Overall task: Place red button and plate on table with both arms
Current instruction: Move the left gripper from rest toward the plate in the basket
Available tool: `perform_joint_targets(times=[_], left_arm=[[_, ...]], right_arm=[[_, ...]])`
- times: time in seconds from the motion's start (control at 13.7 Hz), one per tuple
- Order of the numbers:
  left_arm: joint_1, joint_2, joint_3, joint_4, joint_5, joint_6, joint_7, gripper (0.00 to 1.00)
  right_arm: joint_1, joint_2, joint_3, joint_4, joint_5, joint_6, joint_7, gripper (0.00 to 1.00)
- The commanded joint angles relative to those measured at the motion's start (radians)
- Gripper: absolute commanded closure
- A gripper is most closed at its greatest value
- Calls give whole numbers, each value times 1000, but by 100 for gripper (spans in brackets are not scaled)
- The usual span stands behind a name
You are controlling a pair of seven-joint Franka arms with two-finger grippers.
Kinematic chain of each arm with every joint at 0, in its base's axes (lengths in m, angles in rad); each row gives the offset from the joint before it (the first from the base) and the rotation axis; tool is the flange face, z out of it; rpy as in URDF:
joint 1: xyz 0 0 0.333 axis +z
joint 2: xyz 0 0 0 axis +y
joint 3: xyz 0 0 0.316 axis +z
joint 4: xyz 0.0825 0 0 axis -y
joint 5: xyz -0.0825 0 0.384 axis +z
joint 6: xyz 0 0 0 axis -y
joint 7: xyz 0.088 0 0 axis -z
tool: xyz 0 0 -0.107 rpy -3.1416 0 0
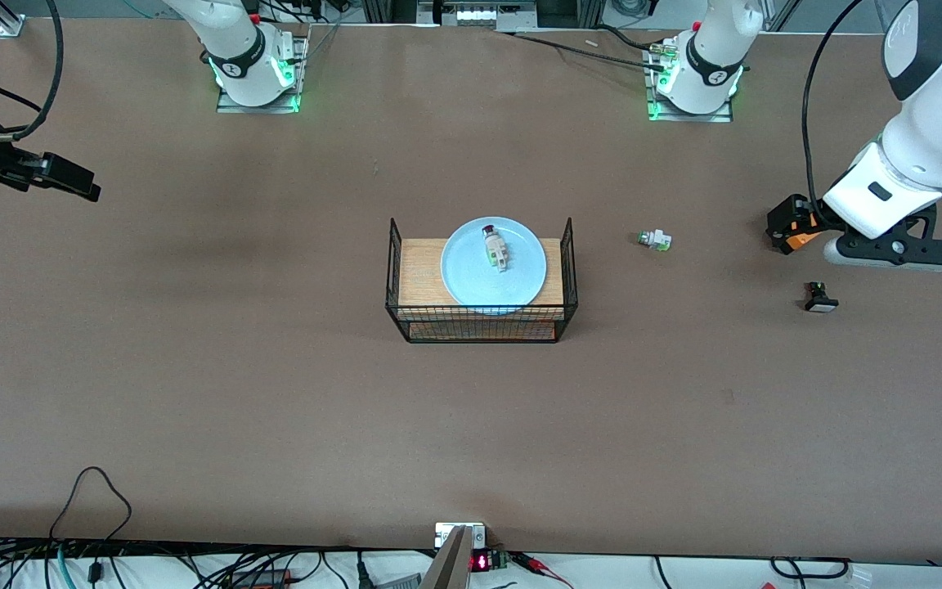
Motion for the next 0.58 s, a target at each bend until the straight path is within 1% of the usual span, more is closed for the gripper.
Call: perform_joint_targets(times=[0.0, 0.22, 0.29, 0.44, 0.51], left_arm=[[1, 20, 3, 41, -10, -33, 27, 0], [-4, 20, 3, 44, -11, -34, 21, 0], [-5, 20, 3, 42, -16, -54, 15, 0], [-14, 20, -6, 44, -28, -163, 17, 0], [-18, 20, -25, 45, -81, -178, 17, 0]], right_arm=[[-9, 12, 6, 27, -9, -9, -7, 0], [-9, 12, 6, 27, -7, -10, -7, 0], [-9, 12, 6, 27, -7, -10, -7, 0], [-11, 12, 6, 27, -7, -8, -8, 0], [-11, 12, 6, 27, -7, -8, -8, 0]])
